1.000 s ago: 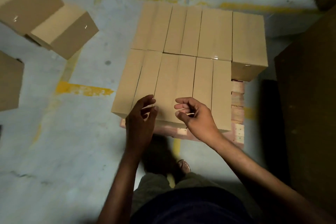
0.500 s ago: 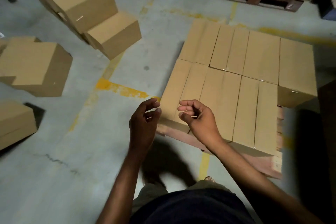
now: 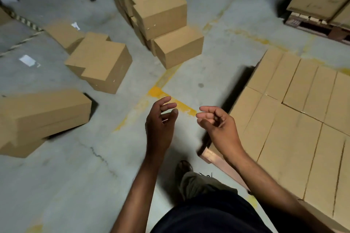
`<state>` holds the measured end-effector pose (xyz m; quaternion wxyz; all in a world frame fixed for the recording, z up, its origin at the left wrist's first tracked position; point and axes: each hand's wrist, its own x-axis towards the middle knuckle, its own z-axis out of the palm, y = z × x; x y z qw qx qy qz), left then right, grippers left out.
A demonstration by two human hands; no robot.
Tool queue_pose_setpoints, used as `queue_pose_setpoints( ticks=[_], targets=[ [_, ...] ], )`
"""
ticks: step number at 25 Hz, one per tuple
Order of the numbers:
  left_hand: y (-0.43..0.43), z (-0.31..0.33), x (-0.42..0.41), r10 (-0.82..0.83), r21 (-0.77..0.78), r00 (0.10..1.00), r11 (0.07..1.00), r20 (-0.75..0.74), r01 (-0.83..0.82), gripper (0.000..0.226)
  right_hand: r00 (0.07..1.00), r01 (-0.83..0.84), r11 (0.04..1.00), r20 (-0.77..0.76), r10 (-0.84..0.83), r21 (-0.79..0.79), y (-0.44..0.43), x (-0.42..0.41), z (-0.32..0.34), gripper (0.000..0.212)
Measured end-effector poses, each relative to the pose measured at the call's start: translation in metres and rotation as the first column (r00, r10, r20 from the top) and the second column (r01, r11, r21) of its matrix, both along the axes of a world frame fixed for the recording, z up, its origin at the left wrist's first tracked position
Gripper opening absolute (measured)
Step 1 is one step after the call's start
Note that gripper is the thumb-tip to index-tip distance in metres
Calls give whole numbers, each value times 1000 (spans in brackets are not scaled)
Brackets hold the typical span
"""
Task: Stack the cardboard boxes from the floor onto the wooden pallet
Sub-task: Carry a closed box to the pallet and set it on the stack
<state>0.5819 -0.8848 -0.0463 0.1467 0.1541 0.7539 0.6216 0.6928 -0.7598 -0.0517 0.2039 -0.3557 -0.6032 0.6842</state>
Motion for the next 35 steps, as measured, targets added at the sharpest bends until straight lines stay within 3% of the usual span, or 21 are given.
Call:
queue_pose_setpoints(
  ticks=[17, 26, 35],
  targets=[
    [-15, 2, -338, 210, -3, 972, 977, 107, -211, 34, 982, -191, 982, 11, 191, -5, 18, -374, 7, 24],
    [-136, -18, -525, 238, -24, 966, 971, 106, -236, 35, 978, -202, 978, 46, 204, -53, -104, -557, -15, 24],
    [-281, -39, -660, 519, -7, 830, 849, 207, -529, 34, 881, -448, 892, 136, 453, -64, -235, -712, -29, 22]
  ],
)
